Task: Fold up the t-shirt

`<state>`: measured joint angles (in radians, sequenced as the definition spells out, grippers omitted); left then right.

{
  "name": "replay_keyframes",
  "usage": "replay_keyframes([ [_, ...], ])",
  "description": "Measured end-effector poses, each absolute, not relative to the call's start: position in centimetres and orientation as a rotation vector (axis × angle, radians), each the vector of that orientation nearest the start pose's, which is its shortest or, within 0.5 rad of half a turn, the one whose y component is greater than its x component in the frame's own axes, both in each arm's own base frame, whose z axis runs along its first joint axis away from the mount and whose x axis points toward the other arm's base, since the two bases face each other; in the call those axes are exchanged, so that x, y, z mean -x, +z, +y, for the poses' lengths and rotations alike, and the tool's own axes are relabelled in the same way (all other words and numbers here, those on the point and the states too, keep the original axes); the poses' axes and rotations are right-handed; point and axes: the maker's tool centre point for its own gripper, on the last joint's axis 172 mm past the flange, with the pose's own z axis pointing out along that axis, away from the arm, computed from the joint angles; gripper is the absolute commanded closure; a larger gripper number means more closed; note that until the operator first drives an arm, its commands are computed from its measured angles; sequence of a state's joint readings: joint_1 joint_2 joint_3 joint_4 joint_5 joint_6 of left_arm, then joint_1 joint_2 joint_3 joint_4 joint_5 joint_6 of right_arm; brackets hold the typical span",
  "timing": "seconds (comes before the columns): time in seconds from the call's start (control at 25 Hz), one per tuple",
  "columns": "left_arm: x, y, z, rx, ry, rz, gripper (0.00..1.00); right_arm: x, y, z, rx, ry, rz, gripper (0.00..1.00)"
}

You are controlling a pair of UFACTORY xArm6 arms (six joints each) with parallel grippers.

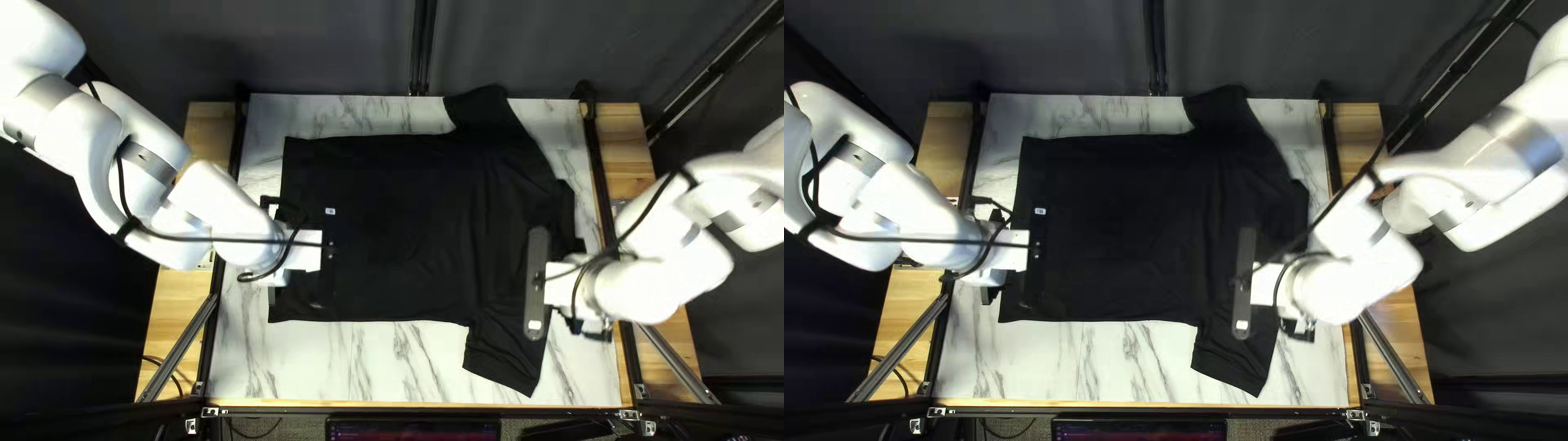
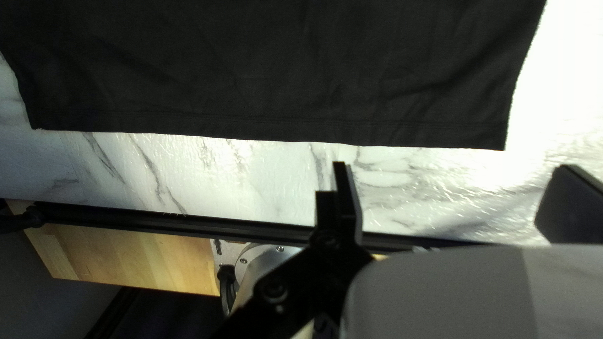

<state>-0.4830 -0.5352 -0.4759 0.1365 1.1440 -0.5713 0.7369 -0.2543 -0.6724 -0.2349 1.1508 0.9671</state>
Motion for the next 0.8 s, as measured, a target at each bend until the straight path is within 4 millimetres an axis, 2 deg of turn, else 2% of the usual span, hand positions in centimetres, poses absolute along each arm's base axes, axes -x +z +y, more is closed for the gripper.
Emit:
replay_keyframes([
  [0.36, -25.3, 14.7, -9.9, 2.973, 0.076, -0.049, 0.0, -27.2, 13.4, 18.0, 3.439, 0.004, 0.172, 0.0],
  [0.56, -25.1, 15.7, -9.6, 2.987, 0.068, -0.082, 0.0, -28.4, 12.3, 21.2, 3.42, 0.05, 0.148, 0.0],
  [0.8, -24.9, 16.0, -9.9, 2.992, 0.064, -0.088, 0.0, -28.8, 10.6, 25.5, 3.399, 0.002, 0.207, 0.0],
])
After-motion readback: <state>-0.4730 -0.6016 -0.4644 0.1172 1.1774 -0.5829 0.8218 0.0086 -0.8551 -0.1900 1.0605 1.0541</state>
